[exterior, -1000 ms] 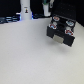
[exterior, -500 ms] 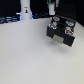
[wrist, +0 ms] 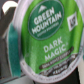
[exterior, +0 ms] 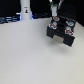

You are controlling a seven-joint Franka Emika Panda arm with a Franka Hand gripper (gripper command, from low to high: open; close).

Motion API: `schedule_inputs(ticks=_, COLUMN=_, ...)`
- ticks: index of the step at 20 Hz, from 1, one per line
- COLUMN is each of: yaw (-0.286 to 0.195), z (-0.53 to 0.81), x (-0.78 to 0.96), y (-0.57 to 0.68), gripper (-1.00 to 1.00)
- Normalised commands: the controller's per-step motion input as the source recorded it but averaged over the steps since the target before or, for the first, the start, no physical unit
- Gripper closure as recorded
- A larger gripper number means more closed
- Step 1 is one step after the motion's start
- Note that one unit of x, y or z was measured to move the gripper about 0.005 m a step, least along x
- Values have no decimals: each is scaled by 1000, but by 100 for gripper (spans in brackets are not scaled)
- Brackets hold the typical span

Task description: Open the kcup holder, insert the kcup into the holder, and close the kcup holder

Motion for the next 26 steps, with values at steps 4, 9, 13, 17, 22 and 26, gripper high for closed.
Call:
schedule_inputs(ticks=4, yaw=-2, z=171, x=407, y=253, gripper=100)
schedule_inputs(ticks=9, yaw=0, z=294, x=573, y=429, gripper=100)
schedule_inputs(ticks=13, yaw=0, z=304, x=558, y=469, gripper=100)
schedule_inputs(ticks=17, yaw=0, z=258, x=526, y=511, gripper=100)
schedule_inputs(ticks=22, yaw=0, z=154, x=437, y=470, gripper=100)
schedule_inputs(ticks=26, yaw=-3, z=26, x=299, y=135, gripper=100)
